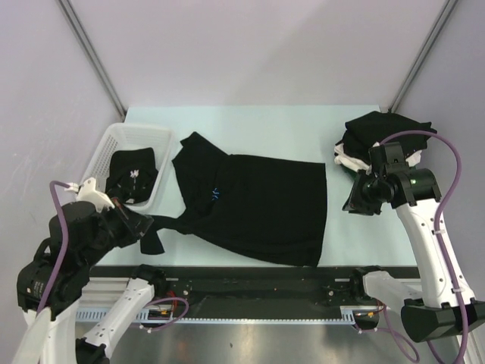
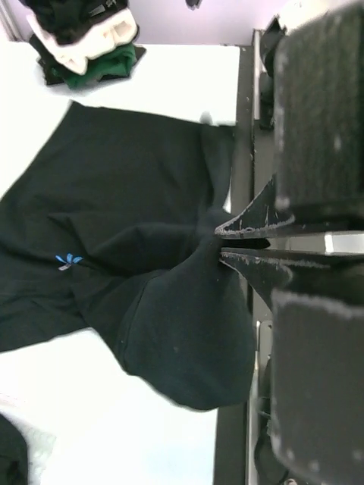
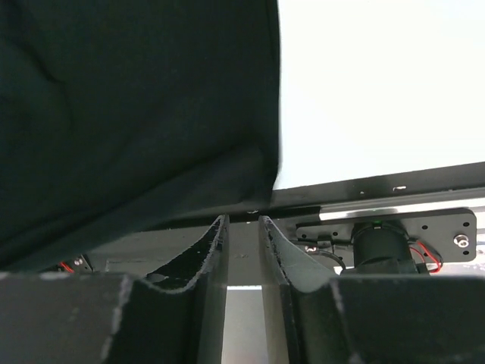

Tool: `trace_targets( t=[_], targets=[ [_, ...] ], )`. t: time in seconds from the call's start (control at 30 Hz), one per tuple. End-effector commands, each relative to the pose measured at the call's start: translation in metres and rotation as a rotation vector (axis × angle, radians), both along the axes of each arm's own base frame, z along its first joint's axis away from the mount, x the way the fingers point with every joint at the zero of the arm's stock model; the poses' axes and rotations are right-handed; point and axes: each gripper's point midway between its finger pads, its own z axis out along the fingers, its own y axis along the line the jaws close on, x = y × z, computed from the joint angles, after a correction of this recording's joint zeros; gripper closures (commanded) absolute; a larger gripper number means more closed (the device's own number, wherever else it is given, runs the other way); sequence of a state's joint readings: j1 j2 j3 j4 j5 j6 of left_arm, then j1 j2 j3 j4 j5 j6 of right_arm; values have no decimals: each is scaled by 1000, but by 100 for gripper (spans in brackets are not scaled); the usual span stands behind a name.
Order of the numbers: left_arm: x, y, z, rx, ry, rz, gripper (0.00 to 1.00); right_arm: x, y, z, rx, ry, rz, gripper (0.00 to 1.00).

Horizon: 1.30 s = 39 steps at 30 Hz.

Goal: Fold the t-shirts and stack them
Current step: Flatten out the tshirt

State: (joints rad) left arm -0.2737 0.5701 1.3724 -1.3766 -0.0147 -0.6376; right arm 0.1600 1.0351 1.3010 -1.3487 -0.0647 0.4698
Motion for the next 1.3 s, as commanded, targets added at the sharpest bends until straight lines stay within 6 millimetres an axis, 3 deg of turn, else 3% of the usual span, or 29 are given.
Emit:
trace_targets(
  t=[0.0, 0.1, 0.33, 0.47, 0.53, 0.77, 1.0, 1.27],
  targets=[
    [3, 7, 30, 34, -37, 17, 85, -24, 1, -2, 8, 109, 23, 72],
    [9, 13, 43, 81, -61, 24, 81, -13, 0, 2, 2, 65, 17, 71],
    [14, 9, 43, 72, -46, 21, 70, 13, -5, 1, -39, 6, -7, 71],
    [23, 5, 44, 51, -90, 16, 71, 31, -12, 1, -78, -48, -38, 71],
    [30, 2, 34, 40, -80, 20, 73, 44, -13, -1, -96, -79, -50, 71],
    [67, -13, 12, -4, -118, 15, 75, 90, -3, -26, -170, -143, -26, 71],
    [95, -26, 18, -42, -178, -1, 75, 138, 13, -54, -238, -171, 10, 71],
    [110, -42, 19, -59, -175, -78, 76, 182, 15, -85, -342, -203, 33, 71]
  ],
)
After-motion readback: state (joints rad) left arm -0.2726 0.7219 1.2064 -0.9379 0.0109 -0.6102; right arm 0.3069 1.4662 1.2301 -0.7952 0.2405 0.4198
